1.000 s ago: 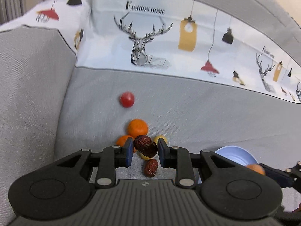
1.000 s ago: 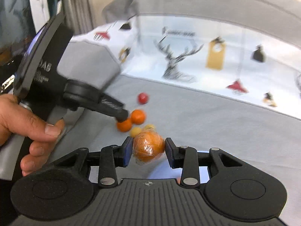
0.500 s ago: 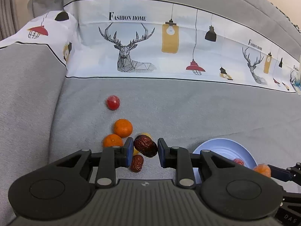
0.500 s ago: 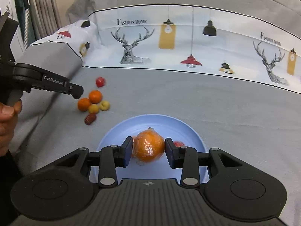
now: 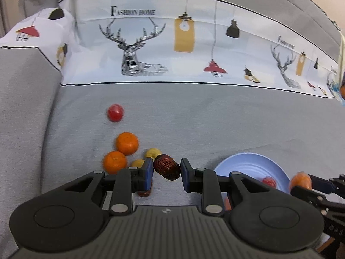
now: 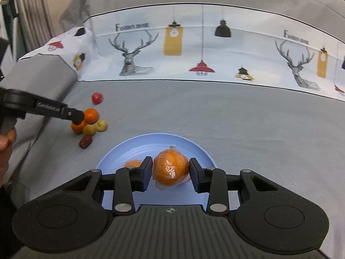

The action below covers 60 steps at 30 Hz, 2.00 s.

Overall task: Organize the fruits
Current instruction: 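Carry the netted mandarin over the plate with the right tool while the left tool holds the date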

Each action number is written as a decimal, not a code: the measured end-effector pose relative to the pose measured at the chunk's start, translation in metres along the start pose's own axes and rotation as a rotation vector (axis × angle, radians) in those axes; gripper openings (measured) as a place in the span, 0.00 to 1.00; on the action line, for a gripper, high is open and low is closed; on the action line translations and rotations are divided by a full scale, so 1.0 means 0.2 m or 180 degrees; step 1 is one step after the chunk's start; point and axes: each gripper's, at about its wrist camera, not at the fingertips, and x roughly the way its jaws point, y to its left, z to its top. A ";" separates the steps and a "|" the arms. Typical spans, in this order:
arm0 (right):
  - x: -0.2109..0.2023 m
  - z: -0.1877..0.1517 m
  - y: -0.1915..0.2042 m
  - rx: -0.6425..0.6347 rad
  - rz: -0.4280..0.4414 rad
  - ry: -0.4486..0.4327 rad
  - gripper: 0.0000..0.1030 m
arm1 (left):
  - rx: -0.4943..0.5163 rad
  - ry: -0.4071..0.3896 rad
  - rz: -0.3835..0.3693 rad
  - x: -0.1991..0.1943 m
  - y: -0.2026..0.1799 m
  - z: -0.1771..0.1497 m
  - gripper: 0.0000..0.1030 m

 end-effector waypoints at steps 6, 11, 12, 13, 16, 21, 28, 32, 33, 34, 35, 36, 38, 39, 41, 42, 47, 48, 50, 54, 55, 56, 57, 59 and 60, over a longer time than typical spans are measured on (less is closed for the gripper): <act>0.00 0.01 -0.04 0.0137 -0.0076 -0.0026 0.38 | 0.0099 -0.0030 -0.0143 -0.01 -0.04 -0.01 0.29; -0.01 0.01 -0.06 0.0210 -0.0099 -0.0042 0.38 | 0.0205 -0.0040 -0.0225 -0.01 -0.08 -0.02 0.29; -0.01 0.01 -0.06 0.0214 -0.0105 -0.0041 0.38 | 0.0236 -0.0037 -0.0231 -0.01 -0.09 -0.02 0.29; 0.00 0.01 -0.05 0.0219 -0.0109 -0.0041 0.38 | 0.0267 -0.0035 -0.0229 -0.01 -0.10 -0.03 0.29; 0.00 0.01 -0.05 0.0222 -0.0116 -0.0037 0.38 | 0.0361 -0.0032 -0.0244 0.00 -0.12 -0.03 0.29; 0.01 0.01 -0.05 0.0240 -0.0133 -0.0024 0.38 | 0.0530 -0.0012 -0.0291 0.00 -0.16 -0.05 0.29; 0.03 0.01 -0.07 0.0312 -0.0215 -0.0026 0.38 | 0.0884 0.0017 -0.0444 0.01 -0.25 -0.10 0.29; 0.03 0.00 -0.08 0.0363 -0.0277 -0.0020 0.38 | 0.1138 0.0046 -0.0617 0.01 -0.33 -0.15 0.29; 0.04 0.00 -0.08 0.0366 -0.0283 -0.0017 0.38 | 0.1210 0.0062 -0.0677 0.01 -0.35 -0.16 0.29; 0.04 0.00 -0.08 0.0366 -0.0288 -0.0012 0.38 | 0.1272 0.0072 -0.0725 0.01 -0.37 -0.18 0.29; 0.04 0.00 -0.08 0.0365 -0.0290 -0.0006 0.38 | 0.1339 0.0079 -0.0779 0.00 -0.39 -0.19 0.29; 0.04 0.00 -0.08 0.0363 -0.0289 0.0001 0.38 | 0.1385 0.0088 -0.0825 0.00 -0.40 -0.20 0.29; 0.04 0.00 -0.08 0.0359 -0.0281 0.0017 0.38 | 0.1494 0.0115 -0.0929 0.00 -0.43 -0.23 0.29; 0.04 0.00 -0.08 0.0355 -0.0275 0.0023 0.38 | 0.1550 0.0122 -0.0954 0.00 -0.45 -0.24 0.29; 0.04 0.00 -0.07 0.0339 -0.0259 0.0047 0.38 | 0.1657 0.0125 -0.0963 0.00 -0.47 -0.26 0.29; 0.05 -0.01 -0.07 0.0327 -0.0255 0.0062 0.38 | 0.1712 0.0131 -0.0952 0.01 -0.49 -0.27 0.29; 0.07 -0.01 -0.06 0.0275 -0.0246 0.0136 0.38 | 0.1788 0.0143 -0.0938 0.02 -0.50 -0.29 0.29; 0.07 -0.01 -0.06 0.0273 -0.0243 0.0142 0.38 | 0.1785 0.0143 -0.0941 0.02 -0.50 -0.29 0.29; 0.07 -0.01 -0.06 0.0266 -0.0237 0.0153 0.38 | 0.1792 0.0145 -0.0941 0.02 -0.50 -0.29 0.29; 0.07 -0.01 -0.06 0.0242 -0.0235 0.0180 0.38 | 0.1813 0.0135 -0.0941 0.01 -0.51 -0.29 0.29; 0.07 -0.01 -0.06 0.0239 -0.0235 0.0184 0.38 | 0.1814 0.0132 -0.0943 0.01 -0.51 -0.29 0.29; 0.07 -0.01 -0.06 0.0238 -0.0236 0.0189 0.38 | 0.1814 0.0133 -0.0942 0.01 -0.51 -0.29 0.29; 0.07 -0.01 -0.05 0.0238 -0.0237 0.0191 0.38 | 0.1814 0.0133 -0.0941 0.01 -0.51 -0.29 0.29; 0.08 0.00 -0.06 0.0235 -0.0236 0.0195 0.38 | 0.1817 0.0130 -0.0941 0.01 -0.51 -0.29 0.29; 0.08 0.00 -0.05 0.0232 -0.0235 0.0197 0.38 | 0.1816 0.0129 -0.0940 0.01 -0.51 -0.29 0.29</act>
